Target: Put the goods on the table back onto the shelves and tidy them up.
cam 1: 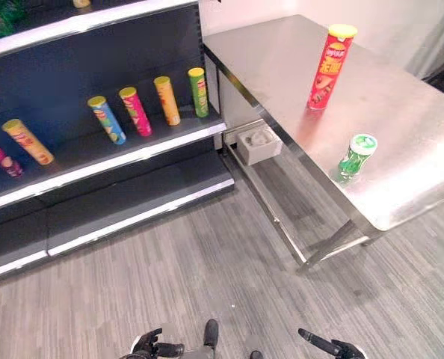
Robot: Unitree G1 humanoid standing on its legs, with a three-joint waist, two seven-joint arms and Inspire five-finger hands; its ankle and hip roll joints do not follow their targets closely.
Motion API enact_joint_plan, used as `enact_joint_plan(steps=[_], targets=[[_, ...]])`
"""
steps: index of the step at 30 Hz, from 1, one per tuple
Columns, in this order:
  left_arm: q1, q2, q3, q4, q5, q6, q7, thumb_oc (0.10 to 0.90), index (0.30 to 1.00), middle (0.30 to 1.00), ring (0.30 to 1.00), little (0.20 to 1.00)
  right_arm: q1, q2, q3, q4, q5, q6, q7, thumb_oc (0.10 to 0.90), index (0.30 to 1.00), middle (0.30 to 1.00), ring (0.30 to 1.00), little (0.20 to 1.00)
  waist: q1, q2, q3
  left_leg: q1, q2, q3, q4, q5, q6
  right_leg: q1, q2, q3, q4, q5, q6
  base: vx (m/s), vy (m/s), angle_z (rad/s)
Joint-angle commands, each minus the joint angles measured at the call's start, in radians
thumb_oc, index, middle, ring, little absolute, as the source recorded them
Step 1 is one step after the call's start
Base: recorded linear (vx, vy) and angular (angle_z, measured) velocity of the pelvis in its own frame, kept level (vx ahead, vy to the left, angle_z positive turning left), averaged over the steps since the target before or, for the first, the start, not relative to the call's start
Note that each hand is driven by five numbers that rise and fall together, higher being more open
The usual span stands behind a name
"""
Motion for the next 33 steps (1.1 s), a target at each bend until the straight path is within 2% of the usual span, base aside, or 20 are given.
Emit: enact_joint_plan(steps=[1,3,4,5,6,7,8,9,11,13,16,18,24,27,28,31,33], targets=[[-0.01,0.024,-0.009,0.021,0.031,-0.01,0.009,0.8,0.9,0.9,0.9,0.9,0.0,-0.046,-0.016,-0.016,-0.004,-0.019,-0.021,0.8,0.9,0.9,0.9,0.9,0.036,-0.022,-0.022,-0.025,-0.004,0.048,0.006,-0.073,-0.036,-0.064,-0.024,0.05,-0.008,0.056,0.094,0.12,0.179,-0.21],[-0.012,0.029,-0.006,0.017,0.03,-0.011,0.009,0.8,0.9,0.9,0.9,0.9,-0.002,-0.045,-0.023,-0.017,-0.009,-0.017,-0.018,0.8,0.9,0.9,0.9,0.9,0.039,-0.021,-0.024,-0.012,-0.004,0.08,0.006,-0.093,-0.018,-0.072,-0.05,0.068,0.038,0.048,0.107,0.07,0.205,-0.55],[-0.021,0.041,-0.007,0.002,0.033,-0.008,0.008,0.8,0.9,0.9,0.9,0.9,-0.007,-0.049,-0.032,-0.033,-0.009,-0.02,-0.015,0.8,0.9,0.9,0.9,0.9,0.037,-0.013,-0.012,0.007,-0.003,0.103,0.008,-0.116,0.002,-0.149,-0.06,0.091,0.198,0.055,0.131,-0.06,0.29,-0.74],[-0.04,0.06,-0.015,-0.014,0.04,-0.008,0.015,0.8,0.9,0.9,0.9,0.9,-0.035,-0.057,-0.034,-0.052,-0.001,-0.02,-0.021,0.8,0.9,0.9,0.9,0.9,0.017,-0.022,0.036,0.017,-0.005,0.125,0.009,-0.117,0.02,-0.274,-0.06,0.125,0.384,0.164,0.188,-0.15,0.247,-1.38],[-0.049,0.071,-0.018,-0.015,0.039,-0.005,0.016,0.8,0.9,0.9,0.9,0.9,-0.046,-0.056,-0.031,-0.064,0.006,-0.021,-0.025,0.8,0.9,0.9,0.9,0.9,0.014,-0.019,0.053,0.012,0.007,0.134,0.012,-0.114,0.022,-0.332,-0.057,0.125,0.456,0.177,0.188,-0.12,0.098,-1.14],[-0.052,0.087,-0.014,-0.014,0.045,-0.008,0.017,0.8,0.9,0.9,0.9,0.9,-0.032,-0.052,-0.039,-0.065,0.015,-0.025,-0.027,0.8,0.9,0.9,0.9,0.9,0.014,-0.009,0.047,0.015,0.027,0.132,0.013,-0.129,0.012,-0.343,-0.113,0.065,0.405,0.13,0.149,0.13,-0.133,-0.76],[-0.056,0.093,-0.006,-0.004,0.042,-0.009,0.022,0.8,0.9,0.9,0.9,0.9,-0.027,-0.052,-0.047,-0.04,0.005,-0.014,-0.026,0.8,0.9,0.9,0.9,0.9,0.009,-0.022,0.044,0.033,0.03,0.124,0.008,-0.154,-0.003,-0.344,-0.149,0.006,0.196,0.138,0.146,0.33,-0.258,0.43],[-0.057,0.095,-0.002,0.005,0.046,-0.008,0.018,0.8,0.9,0.9,0.9,0.9,-0.016,-0.048,-0.053,-0.016,0.006,-0.01,-0.022,0.8,0.9,0.9,0.9,0.9,0.001,-0.036,0.034,0.049,0.022,0.116,0.008,-0.172,-0.007,-0.306,-0.155,0.001,0.076,0.157,0.162,0.32,-0.31,0.47],[-0.047,0.087,0.003,0.008,0.046,-0.007,0.021,0.8,0.9,0.9,0.9,0.9,-0.005,-0.044,-0.049,-0.008,0.003,-0.007,-0.021,0.8,0.9,0.9,0.9,0.9,0.001,-0.052,0.026,0.06,0.026,0.118,0.007,-0.174,-0.017,-0.274,-0.153,-0.011,0.039,0.177,0.164,0.17,-0.214,0.45],[-0.044,0.078,0.01,0.015,0.038,-0.011,0.025,0.8,0.9,0.9,0.9,0.9,0.004,-0.041,-0.052,-0.016,0.009,-0.014,-0.022,0.8,0.9,0.9,0.9,0.9,-0.003,-0.062,0.014,0.065,0.048,0.115,0.006,-0.173,-0.034,-0.249,-0.143,-0.018,0.008,0.189,0.157,0.11,-0.227,0.31],[-0.041,0.064,0.01,0.019,0.033,-0.01,0.027,0.8,0.9,0.9,0.9,0.9,0.015,-0.047,-0.061,-0.031,0.024,-0.021,-0.028,0.8,0.9,0.9,0.9,0.9,-0.01,-0.066,0.004,0.07,0.083,0.115,0.006,-0.166,-0.058,-0.22,-0.123,-0.036,-0.008,0.175,0.146,0.09,-0.255,0.01],[-0.04,0.06,0.01,0.001,0.023,-0.011,0.026,0.8,0.9,0.9,0.9,0.9,0.027,-0.074,-0.105,-0.067,0.063,-0.039,-0.046,0.8,0.9,0.9,0.9,0.9,-0.024,-0.064,-0.003,0.081,0.13,0.124,0.008,-0.149,-0.086,-0.189,-0.087,-0.04,-0.008,0.143,0.125,0.13,-0.354,0.27],[-0.021,0.06,0.023,-0.055,0.011,-0.012,0.027,0.8,0.9,0.9,0.9,0.9,0.095,-0.176,-0.277,-0.25,0.129,-0.08,-0.106,0.8,0.9,0.9,0.9,0.9,-0.052,-0.054,0.001,0.078,0.173,0.139,0.085,-0.161,-0.099,-0.146,-0.051,-0.044,-0.008,0.103,0.102,0.06,-0.171,0.04],[-0.019,0.042,0.03,-0.073,0.007,-0.014,0.032,0.8,0.9,0.9,0.9,0.9,0.152,-0.236,-0.395,-0.381,0.134,-0.112,-0.164,0.8,0.9,0.9,0.9,0.9,-0.077,-0.052,0.009,0.043,0.162,0.151,0.173,-0.183,-0.092,-0.124,-0.058,-0.052,-0.008,0.088,0.095,0.04,-0.05,-0.06],[-0.02,0.033,0.028,-0.072,0.005,-0.016,0.035,0.8,0.9,0.9,0.9,0.9,0.17,-0.254,-0.448,-0.423,0.149,-0.123,-0.181,0.8,0.9,0.9,0.9,0.9,-0.081,-0.052,0.013,0.026,0.143,0.152,0.185,-0.188,-0.081,-0.12,-0.062,-0.054,-0.008,0.086,0.097,0.02,-0.008,-0.07],[-0.024,0.025,0.027,-0.068,0.013,-0.012,0.037,0.8,0.9,0.9,0.9,0.9,0.173,-0.302,-0.519,-0.496,0.133,-0.136,-0.22,0.8,0.9,0.9,0.9,0.9,-0.077,-0.056,0.007,-0.03,0.073,0.128,0.151,-0.181,-0.063,-0.126,-0.065,-0.042,-0.008,0.093,0.104,0.05,0.021,-0.01],[-0.019,0.02,0.027,-0.059,0.037,-0.007,0.036,0.8,0.9,0.9,0.9,0.9,0.191,-0.334,-0.581,-0.63,0.102,-0.145,-0.232,0.8,0.9,0.9,0.9,0.9,-0.086,-0.042,-0.005,-0.008,0.062,0.118,0.082,-0.173,-0.055,-0.125,-0.047,-0.019,-0.008,0.09,0.11,0.09,0.072,-0.01]])
